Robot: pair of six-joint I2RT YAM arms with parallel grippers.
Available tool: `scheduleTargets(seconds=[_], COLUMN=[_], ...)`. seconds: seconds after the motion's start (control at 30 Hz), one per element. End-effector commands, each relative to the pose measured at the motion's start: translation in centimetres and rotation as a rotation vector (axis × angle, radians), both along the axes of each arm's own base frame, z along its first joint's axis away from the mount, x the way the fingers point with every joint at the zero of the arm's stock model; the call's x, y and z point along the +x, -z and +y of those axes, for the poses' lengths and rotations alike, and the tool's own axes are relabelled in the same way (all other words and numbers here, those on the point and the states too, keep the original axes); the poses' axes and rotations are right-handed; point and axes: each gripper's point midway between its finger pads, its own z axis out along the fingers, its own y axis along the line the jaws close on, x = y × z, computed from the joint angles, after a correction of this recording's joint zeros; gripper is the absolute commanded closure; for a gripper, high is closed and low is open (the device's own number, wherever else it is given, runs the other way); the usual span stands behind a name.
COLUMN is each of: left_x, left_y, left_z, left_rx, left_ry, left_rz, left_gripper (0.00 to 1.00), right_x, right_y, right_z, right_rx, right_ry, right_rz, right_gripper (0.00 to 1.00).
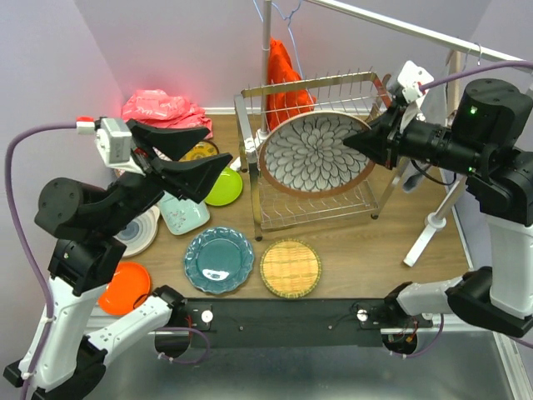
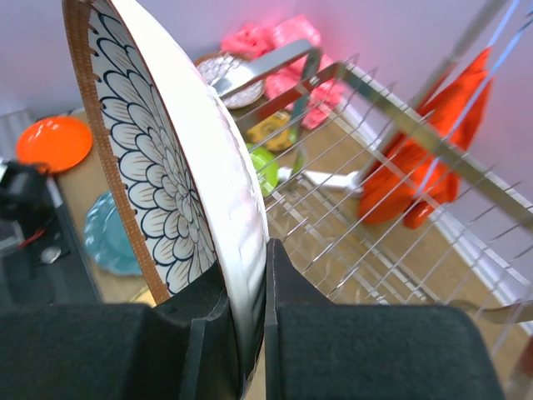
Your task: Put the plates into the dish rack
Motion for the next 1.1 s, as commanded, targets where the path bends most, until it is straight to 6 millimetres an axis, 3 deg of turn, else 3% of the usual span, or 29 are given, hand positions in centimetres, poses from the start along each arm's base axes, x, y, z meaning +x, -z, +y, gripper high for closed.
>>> scheduleTargets(seconds=[0.0,0.13,0.4,0.87,1.07], left_x=[1.6,2.0,2.4,4.4,4.9], left_y=[1.6,2.6,4.3,8.1,9.6], left_z=[0.7,1.2,2.3,3.2,3.5], left_rx=[0.004,0.012,-0.002,-0.034,-0.039], left_ry=[-0.086,-0.120,-0.187,-0.278,-0.307], left_rz=[0.022,0.031,0.055,0.122,0.143], left_gripper=[0.19,0.18,0.16,0.15,0.14], right_x=[2.1,3.9,8.0,12.8,14.2], right_y=[-7.0,-8.8,-11.6,-10.1,-8.0], right_z=[-0.8,-1.6,-5.1,-11.6,-13.9], right_rx=[0.148,0.184,0.249,0.243,0.188], right_ry=[0.113,0.207,0.496,0.907,1.023], right_rz=[-0.178,-0.228,-0.306,-0.306,-0.294], right_gripper=[1.00,1.00,1.00,0.99,0.99])
